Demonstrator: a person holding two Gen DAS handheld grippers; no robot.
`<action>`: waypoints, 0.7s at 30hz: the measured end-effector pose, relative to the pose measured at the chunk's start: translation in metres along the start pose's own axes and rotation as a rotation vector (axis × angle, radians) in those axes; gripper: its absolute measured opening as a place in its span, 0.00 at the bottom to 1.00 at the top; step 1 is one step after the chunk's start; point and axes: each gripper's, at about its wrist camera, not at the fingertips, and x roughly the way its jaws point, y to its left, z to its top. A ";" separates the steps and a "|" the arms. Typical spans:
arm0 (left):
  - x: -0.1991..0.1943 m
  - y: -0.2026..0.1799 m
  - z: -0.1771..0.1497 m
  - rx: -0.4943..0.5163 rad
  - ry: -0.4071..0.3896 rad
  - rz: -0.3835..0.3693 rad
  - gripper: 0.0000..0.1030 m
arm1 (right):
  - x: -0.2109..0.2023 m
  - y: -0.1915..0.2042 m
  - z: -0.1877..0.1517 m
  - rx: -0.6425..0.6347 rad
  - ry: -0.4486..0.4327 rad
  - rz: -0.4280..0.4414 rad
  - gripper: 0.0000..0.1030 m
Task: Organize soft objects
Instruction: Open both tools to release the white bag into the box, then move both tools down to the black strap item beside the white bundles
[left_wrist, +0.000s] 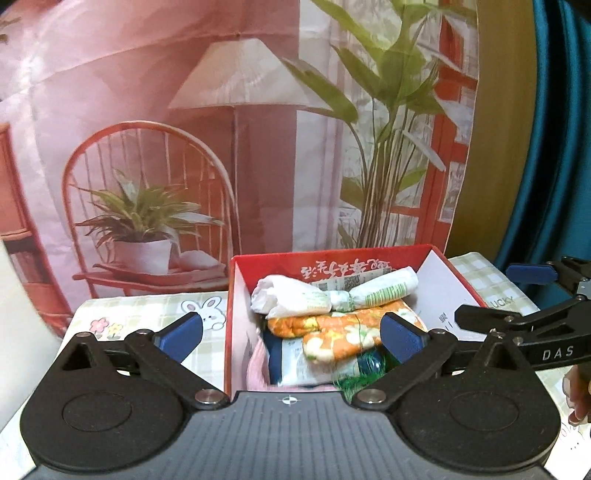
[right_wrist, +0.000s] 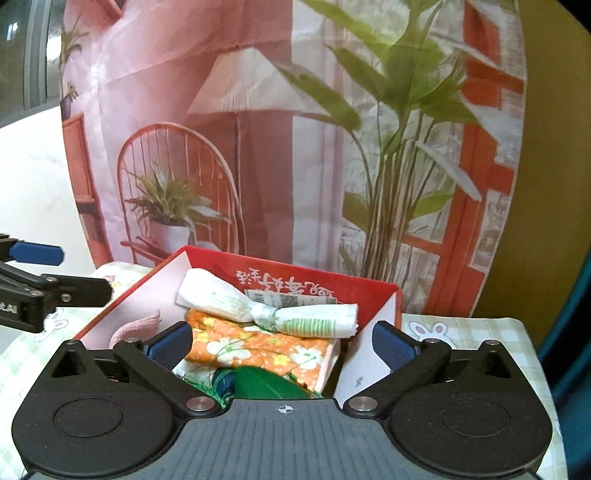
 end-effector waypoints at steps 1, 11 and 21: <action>-0.006 0.000 -0.003 -0.001 -0.003 0.002 1.00 | -0.007 0.000 -0.003 0.003 -0.012 -0.002 1.00; -0.055 -0.005 -0.043 -0.016 -0.049 0.024 1.00 | -0.061 -0.004 -0.041 0.078 -0.087 -0.037 1.00; -0.072 0.001 -0.086 -0.057 -0.036 0.043 1.00 | -0.084 0.009 -0.094 0.084 -0.074 -0.021 1.00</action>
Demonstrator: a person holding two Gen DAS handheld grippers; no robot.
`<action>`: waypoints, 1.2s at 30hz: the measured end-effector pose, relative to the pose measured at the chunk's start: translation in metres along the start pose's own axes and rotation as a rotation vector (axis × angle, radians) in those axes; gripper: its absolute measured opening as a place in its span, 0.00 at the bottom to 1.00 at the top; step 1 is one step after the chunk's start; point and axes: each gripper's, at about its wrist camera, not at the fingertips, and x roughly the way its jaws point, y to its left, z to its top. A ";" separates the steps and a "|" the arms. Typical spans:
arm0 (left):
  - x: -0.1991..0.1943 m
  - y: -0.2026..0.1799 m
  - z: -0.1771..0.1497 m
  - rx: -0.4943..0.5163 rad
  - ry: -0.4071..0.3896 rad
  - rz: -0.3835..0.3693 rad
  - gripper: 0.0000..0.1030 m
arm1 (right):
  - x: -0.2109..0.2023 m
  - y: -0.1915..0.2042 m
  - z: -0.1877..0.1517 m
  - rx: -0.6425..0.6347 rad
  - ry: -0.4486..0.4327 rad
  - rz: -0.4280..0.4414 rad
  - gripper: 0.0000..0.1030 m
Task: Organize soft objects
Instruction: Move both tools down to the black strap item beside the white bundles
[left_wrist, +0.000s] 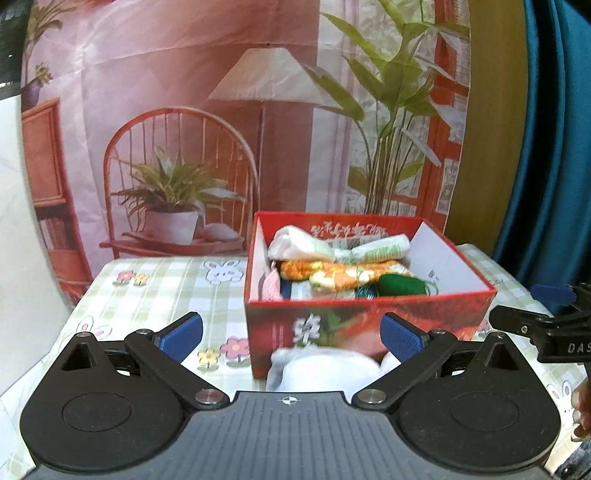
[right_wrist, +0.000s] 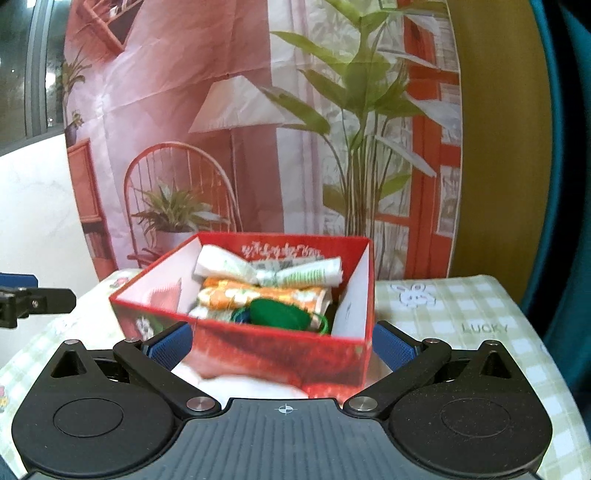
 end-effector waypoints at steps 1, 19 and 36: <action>0.000 0.001 -0.004 -0.004 0.005 0.003 1.00 | -0.001 0.002 -0.005 -0.003 0.003 0.000 1.00; 0.013 0.015 -0.083 -0.056 0.138 -0.049 0.99 | 0.005 0.020 -0.088 -0.029 0.124 0.043 0.99; 0.057 0.015 -0.110 -0.089 0.235 -0.105 0.79 | 0.038 0.012 -0.114 0.054 0.266 0.055 0.85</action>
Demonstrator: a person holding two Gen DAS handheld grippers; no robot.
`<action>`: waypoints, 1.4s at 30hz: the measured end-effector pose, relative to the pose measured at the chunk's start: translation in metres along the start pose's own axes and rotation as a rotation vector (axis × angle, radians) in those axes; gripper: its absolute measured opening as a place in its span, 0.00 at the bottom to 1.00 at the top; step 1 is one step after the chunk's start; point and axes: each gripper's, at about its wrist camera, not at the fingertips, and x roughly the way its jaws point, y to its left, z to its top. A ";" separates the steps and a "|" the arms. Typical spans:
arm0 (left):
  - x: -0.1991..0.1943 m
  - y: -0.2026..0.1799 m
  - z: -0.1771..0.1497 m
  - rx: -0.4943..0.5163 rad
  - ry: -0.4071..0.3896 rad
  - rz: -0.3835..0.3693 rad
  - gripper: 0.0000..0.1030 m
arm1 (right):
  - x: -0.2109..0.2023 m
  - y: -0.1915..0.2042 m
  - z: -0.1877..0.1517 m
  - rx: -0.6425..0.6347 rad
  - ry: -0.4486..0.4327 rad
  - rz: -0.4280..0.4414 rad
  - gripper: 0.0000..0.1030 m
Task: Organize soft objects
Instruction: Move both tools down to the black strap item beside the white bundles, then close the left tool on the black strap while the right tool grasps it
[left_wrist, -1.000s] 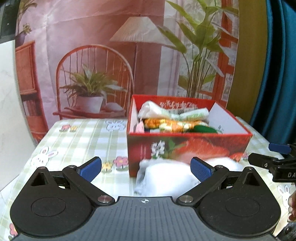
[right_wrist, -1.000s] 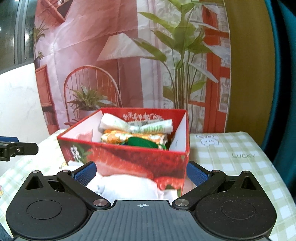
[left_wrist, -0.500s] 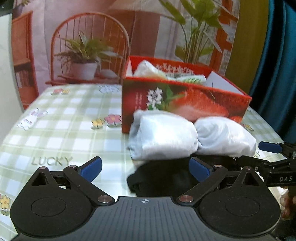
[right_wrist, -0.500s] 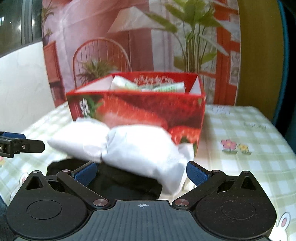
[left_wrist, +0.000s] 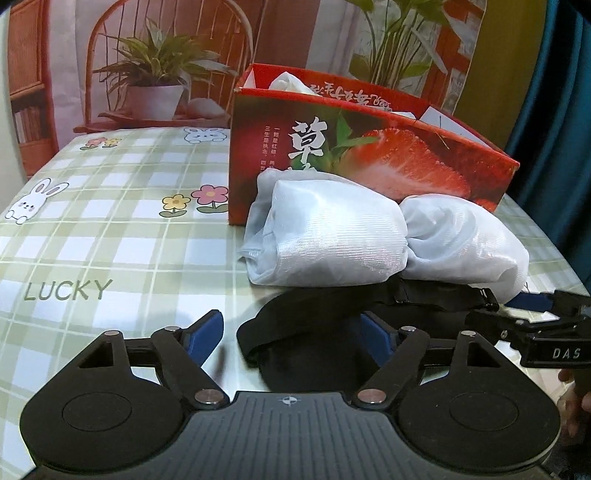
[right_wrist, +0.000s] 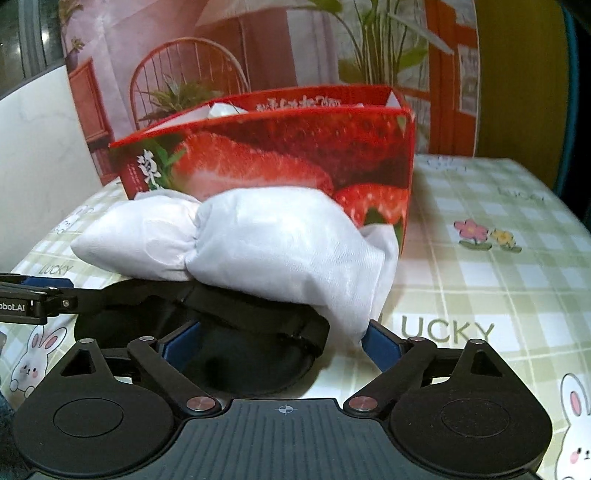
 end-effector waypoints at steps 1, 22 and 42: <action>0.001 0.000 0.000 -0.004 -0.001 -0.007 0.79 | 0.002 0.000 -0.001 0.005 0.008 0.003 0.84; 0.008 0.006 -0.005 -0.009 0.043 0.008 0.26 | 0.018 0.003 0.004 -0.029 0.009 -0.025 0.43; -0.003 0.012 -0.013 -0.035 0.054 0.009 0.27 | 0.000 0.002 -0.008 0.003 0.027 0.053 0.28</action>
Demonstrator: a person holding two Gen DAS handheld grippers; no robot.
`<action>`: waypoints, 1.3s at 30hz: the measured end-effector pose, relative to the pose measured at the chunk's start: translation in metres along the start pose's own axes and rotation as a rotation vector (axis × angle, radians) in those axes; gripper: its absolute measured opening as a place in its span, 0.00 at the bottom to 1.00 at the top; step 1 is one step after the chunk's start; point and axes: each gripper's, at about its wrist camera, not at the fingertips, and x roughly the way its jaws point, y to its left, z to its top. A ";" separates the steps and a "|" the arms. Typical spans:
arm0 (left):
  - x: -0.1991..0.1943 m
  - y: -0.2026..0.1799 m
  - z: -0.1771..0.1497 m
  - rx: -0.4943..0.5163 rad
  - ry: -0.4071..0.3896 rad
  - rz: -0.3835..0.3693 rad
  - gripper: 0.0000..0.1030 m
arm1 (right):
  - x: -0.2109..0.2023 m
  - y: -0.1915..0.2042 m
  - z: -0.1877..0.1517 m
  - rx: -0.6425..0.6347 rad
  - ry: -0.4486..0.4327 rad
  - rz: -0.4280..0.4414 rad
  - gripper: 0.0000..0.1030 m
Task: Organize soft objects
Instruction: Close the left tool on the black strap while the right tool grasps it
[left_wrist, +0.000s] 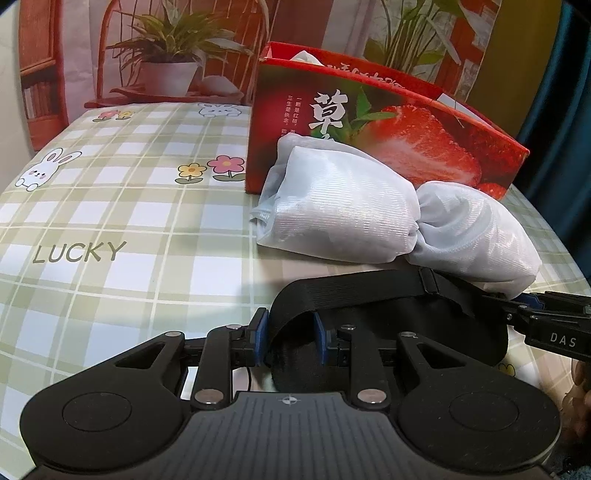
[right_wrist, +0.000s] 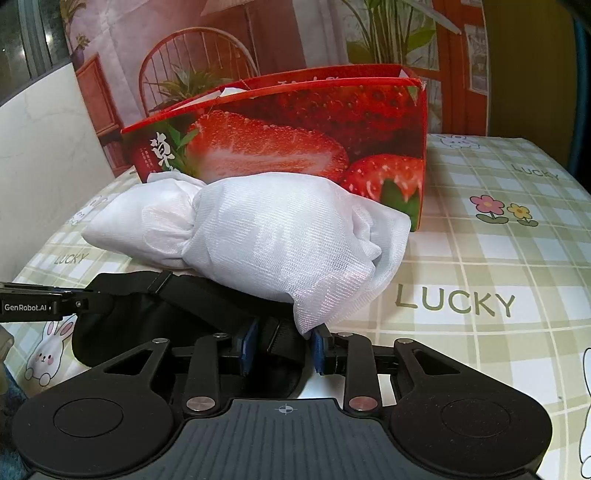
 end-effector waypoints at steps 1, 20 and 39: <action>0.000 0.000 0.000 0.002 -0.001 0.000 0.27 | 0.000 0.000 0.000 -0.002 -0.002 0.001 0.29; 0.000 0.004 -0.001 -0.005 -0.018 -0.022 0.22 | -0.002 0.011 0.001 -0.059 0.024 -0.042 0.44; -0.022 0.005 -0.003 -0.035 -0.078 -0.011 0.11 | -0.029 0.012 -0.006 -0.064 0.023 -0.142 0.47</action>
